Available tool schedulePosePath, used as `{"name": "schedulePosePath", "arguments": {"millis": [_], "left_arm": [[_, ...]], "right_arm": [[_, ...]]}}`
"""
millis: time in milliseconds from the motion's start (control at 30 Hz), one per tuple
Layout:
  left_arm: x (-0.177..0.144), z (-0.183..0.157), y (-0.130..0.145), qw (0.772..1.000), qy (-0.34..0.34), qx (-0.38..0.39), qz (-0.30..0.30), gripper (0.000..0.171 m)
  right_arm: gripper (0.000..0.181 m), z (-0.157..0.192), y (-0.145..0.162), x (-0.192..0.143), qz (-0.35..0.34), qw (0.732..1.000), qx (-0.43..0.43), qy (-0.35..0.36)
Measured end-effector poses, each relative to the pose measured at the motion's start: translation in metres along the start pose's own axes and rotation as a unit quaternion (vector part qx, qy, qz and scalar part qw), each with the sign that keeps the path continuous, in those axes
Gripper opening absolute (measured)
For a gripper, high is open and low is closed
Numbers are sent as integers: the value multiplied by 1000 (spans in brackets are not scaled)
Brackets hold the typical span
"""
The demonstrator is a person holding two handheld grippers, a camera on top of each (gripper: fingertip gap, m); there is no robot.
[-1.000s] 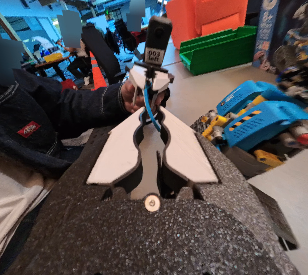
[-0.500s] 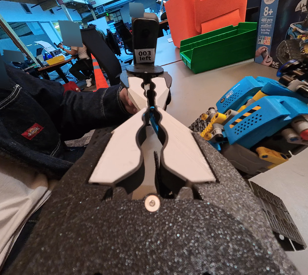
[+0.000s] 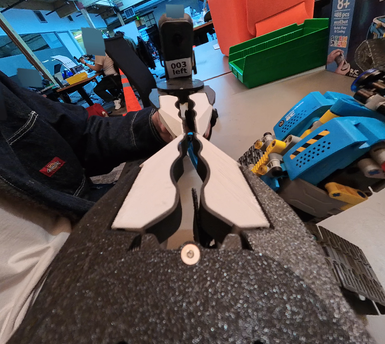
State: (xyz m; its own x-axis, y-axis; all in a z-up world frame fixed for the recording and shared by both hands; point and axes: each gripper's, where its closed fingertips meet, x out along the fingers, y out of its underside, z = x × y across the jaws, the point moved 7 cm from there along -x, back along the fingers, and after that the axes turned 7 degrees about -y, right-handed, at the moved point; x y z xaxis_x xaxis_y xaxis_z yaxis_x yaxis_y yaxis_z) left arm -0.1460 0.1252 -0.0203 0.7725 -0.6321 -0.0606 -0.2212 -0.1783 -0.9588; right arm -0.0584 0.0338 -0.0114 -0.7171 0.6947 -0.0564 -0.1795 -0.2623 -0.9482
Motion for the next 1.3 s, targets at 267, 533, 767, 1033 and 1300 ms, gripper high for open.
{"name": "schedulePosePath", "arguments": {"millis": [267,533,767,1033,1300], "left_arm": [[-1,-3,-3,999,-24,46,-9,5],[1,-2,0,995,-57,87,7,5],[1,-7,-2,988,-79,130,0,4],[0,-17,-3,983,-78,167,-8,4],[0,-25,-2,984,-59,170,-13,3]], "right_arm": [[3,1,-2,1,-17,1000,5,-4],[4,-5,2,0,-9,1000,16,6],[2,-4,0,-1,-17,999,37,-15],[1,4,-2,-5,3,1000,3,-30],[1,11,-1,-9,21,998,-23,-52]]}}
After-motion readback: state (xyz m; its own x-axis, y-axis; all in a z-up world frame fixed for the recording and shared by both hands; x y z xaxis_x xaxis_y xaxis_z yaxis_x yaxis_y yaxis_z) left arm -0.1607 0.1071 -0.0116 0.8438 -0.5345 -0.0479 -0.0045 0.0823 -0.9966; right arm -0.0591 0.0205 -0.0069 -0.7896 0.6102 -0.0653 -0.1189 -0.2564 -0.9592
